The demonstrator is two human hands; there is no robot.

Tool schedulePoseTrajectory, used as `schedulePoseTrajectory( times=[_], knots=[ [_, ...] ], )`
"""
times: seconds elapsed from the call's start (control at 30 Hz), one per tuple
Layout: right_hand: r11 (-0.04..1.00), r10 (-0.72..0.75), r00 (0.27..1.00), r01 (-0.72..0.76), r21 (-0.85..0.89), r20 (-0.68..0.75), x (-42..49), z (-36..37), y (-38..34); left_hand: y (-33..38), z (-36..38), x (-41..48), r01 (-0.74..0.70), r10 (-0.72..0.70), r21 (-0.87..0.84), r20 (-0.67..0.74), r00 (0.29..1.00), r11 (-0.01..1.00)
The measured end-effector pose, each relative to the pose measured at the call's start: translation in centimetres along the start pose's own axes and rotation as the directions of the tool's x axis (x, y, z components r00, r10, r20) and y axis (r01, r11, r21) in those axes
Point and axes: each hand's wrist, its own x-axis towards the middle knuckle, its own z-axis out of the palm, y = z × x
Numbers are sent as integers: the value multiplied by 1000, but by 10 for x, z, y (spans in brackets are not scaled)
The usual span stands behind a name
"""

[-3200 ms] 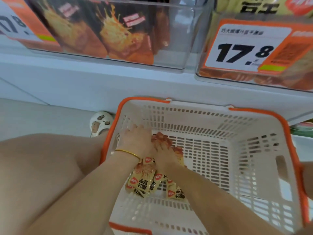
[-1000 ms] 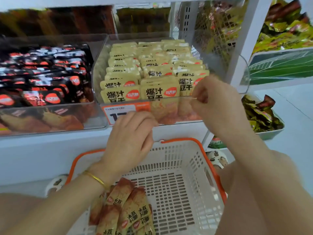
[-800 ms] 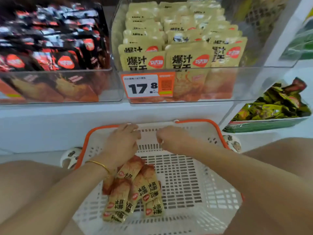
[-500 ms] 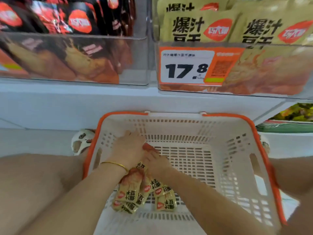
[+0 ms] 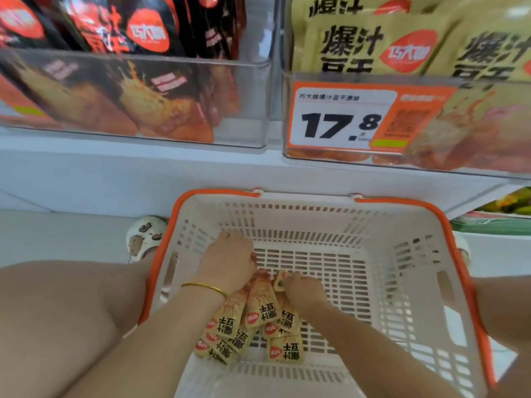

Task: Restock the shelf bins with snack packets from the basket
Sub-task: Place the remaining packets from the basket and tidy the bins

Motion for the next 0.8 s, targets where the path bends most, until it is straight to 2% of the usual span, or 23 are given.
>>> schedulePoseTrajectory(
  times=[0.1, 0.17, 0.2, 0.23, 0.27, 0.3, 0.33, 0.37, 0.43, 0.47, 0.5, 0.57, 0.63, 0.73, 0.8],
  knots=[
    [975, 40, 999, -34, 218, -25, -21, -27, 23, 13, 5, 3, 39, -24, -194, 79, 997, 980],
    [957, -8, 998, 27, 290, -68, -44, -51, 32, 29, 2, 1, 136, -62, -436, 179, 982, 889],
    [954, -40, 994, 68, 292, -103, -58, -64, 34, 38, -1, 0, 207, -76, -589, 240, 968, 781],
    [953, -67, 987, 106, 283, -145, -75, -78, 35, 48, -7, -3, 278, -70, -734, 301, 951, 620],
    [953, -88, 977, 139, 269, -194, -92, -91, 37, 57, -15, -5, 330, -39, -832, 350, 936, 446],
    [952, -95, 968, 156, 262, -233, -109, -103, 38, 65, -24, -8, 343, -1, -883, 362, 932, 321],
    [949, -92, 960, 165, 270, -264, -125, -113, 42, 72, -31, -11, 323, 29, -906, 344, 939, 272],
    [939, -79, 956, 166, 300, -281, -139, -121, 48, 78, -39, -12, 270, 38, -906, 298, 954, 325],
    [893, -40, 953, 170, 418, -301, -167, -137, 66, 89, -57, -19, 112, 47, -792, 174, 984, 600],
    [864, -6, 944, 170, 473, -329, -181, -146, 76, 95, -67, -25, 24, 79, -719, 109, 991, 695],
    [848, 39, 929, 164, 503, -369, -191, -153, 88, 100, -77, -31, -52, 128, -679, 62, 990, 732],
    [821, 101, 905, 159, 548, -413, -209, -167, 106, 112, -98, -44, -175, 238, -689, -3, 971, 704],
    [714, 116, 893, 230, 662, -435, -223, -177, 116, 128, -121, -59, -321, 329, -666, -119, 937, 673],
    [418, 160, 843, 413, 809, -513, -252, -197, 131, 154, -153, -73, -525, 359, -508, -393, 847, 683],
    [255, 266, 755, 544, 799, -599, -273, -215, 143, 169, -173, -81, -623, 323, -417, -591, 739, 662]
  ],
)
